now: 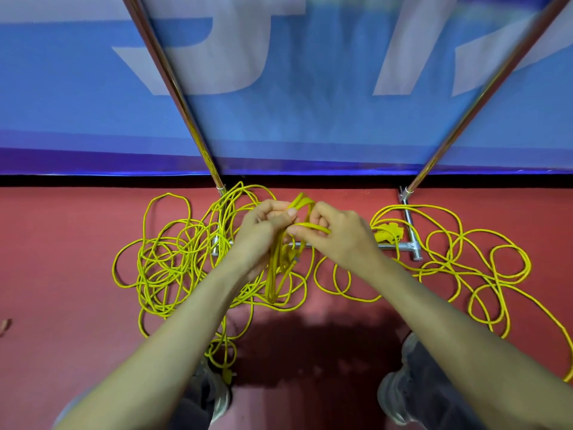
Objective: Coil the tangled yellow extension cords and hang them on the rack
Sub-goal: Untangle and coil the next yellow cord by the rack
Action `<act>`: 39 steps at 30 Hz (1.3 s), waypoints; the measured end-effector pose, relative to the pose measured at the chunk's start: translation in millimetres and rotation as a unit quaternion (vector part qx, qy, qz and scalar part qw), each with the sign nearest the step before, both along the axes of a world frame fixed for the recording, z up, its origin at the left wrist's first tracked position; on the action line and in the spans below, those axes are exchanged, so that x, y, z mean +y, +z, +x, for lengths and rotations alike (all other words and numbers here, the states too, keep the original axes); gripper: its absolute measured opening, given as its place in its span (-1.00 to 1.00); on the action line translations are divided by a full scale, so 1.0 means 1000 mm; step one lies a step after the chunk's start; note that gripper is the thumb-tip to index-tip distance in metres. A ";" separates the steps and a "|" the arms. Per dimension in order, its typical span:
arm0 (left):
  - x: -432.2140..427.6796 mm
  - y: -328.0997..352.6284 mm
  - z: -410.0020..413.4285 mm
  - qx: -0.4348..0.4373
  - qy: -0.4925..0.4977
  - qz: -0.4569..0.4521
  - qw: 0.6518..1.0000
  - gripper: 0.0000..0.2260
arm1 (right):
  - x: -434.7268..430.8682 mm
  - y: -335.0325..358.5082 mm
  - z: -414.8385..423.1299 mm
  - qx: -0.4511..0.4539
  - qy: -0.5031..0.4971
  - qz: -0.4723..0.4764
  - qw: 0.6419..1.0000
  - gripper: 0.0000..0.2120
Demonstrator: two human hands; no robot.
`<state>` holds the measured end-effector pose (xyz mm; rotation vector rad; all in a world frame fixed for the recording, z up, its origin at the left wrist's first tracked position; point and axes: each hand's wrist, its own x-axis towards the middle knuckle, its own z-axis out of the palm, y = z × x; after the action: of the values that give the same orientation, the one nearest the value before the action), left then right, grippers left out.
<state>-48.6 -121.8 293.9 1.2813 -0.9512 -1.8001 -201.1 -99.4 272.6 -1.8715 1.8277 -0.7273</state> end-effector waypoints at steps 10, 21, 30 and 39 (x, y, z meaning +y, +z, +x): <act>-0.023 0.007 0.026 0.037 0.046 -0.020 0.998 -0.91 | -0.016 0.023 -0.048 -0.185 0.051 0.036 0.981 -0.82; -0.017 -0.003 0.021 0.025 0.001 -0.053 0.998 -0.94 | 0.000 0.055 -0.019 0.042 0.317 0.118 0.940 -0.87; -0.015 -0.004 0.014 0.137 0.078 0.011 0.987 -0.92 | 0.003 0.061 0.000 -0.028 0.393 0.203 0.896 -0.35; -0.010 -0.002 0.010 0.140 0.061 0.023 0.988 -0.92 | -0.002 0.048 -0.003 -0.176 0.275 0.159 0.932 -0.80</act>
<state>-38.4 -132.1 291.5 1.0541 -0.6645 -1.8549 -204.4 -101.2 320.2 -1.7690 1.0479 -0.4847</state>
